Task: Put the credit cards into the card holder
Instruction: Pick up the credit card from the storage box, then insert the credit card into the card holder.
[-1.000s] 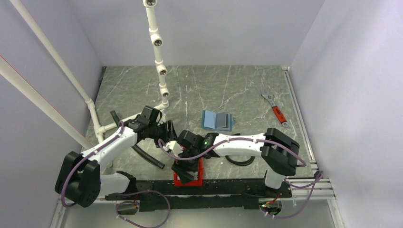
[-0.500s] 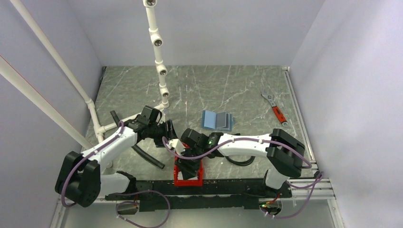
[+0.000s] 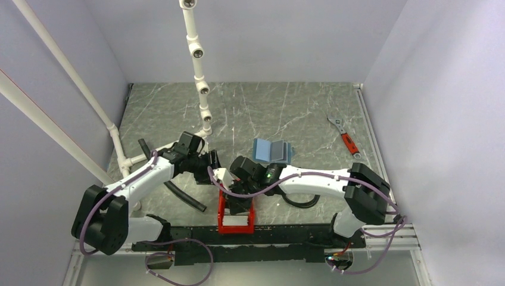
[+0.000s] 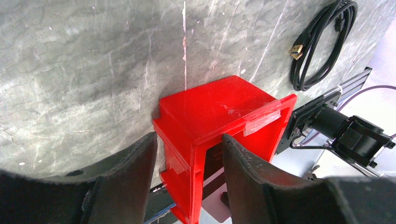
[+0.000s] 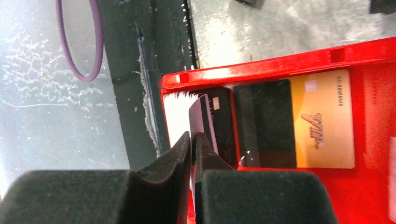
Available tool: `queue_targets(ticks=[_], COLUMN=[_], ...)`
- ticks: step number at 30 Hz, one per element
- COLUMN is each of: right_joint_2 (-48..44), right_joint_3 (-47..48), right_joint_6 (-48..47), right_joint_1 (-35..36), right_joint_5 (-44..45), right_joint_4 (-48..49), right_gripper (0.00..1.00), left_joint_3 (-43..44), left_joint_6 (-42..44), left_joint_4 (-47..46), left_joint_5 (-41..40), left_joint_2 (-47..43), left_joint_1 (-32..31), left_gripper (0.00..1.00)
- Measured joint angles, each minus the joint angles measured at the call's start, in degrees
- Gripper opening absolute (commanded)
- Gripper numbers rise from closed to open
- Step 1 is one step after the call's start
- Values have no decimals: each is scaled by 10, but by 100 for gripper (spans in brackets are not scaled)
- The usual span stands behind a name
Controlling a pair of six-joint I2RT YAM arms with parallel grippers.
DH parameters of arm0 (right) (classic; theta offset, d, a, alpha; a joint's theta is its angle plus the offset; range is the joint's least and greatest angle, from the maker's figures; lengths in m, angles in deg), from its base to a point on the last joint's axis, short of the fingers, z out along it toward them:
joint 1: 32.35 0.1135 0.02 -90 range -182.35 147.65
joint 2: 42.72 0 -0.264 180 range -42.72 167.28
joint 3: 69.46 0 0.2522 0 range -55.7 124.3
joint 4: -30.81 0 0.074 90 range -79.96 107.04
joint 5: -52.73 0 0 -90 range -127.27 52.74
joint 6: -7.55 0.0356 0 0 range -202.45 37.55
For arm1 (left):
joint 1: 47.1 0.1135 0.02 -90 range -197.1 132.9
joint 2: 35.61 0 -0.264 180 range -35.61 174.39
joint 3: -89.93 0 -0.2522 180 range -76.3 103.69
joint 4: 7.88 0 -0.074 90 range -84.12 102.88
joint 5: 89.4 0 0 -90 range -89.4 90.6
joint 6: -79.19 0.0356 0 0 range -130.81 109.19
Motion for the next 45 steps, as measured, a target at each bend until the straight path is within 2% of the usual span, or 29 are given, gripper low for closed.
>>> queue_targets(ticks=[3,8,12,16,19,22,26,33,38,45], right_joint_2=[-11,-72,-130,-177,-198,-184,-117,-26,-2,18], right_joint_3=[-1,-30,-34,-49,-92,-126,-151,-206,-212,-212], right_joint_6=[-6,10,52,111,167,233,334,529,612,654], right_joint_1=[-2,2,-14,-119,-234,-341,-452,-542,-569,-582], right_joint_5=[20,80,126,109,70,6,-89,-201,-226,-234], right_joint_4=[2,21,39,96,157,210,304,531,646,726], right_gripper=[0,0,0,0,0,0,0,0,0,0], left_joint_3=[7,32,83,148,180,180,179,183,207,219], left_joint_6=[1,7,24,40,39,14,-56,-153,-222,-341], left_joint_4=[3,20,51,73,55,-26,-193,-385,-497,-685], left_joint_5=[0,-13,-28,-40,-22,60,173,253,286,325], left_joint_2=[7,10,5,-24,-42,-23,80,245,331,413], left_joint_1=[0,3,22,50,68,71,55,1,-31,-41], left_gripper=[60,72,80,84,83,79,76,70,57,9])
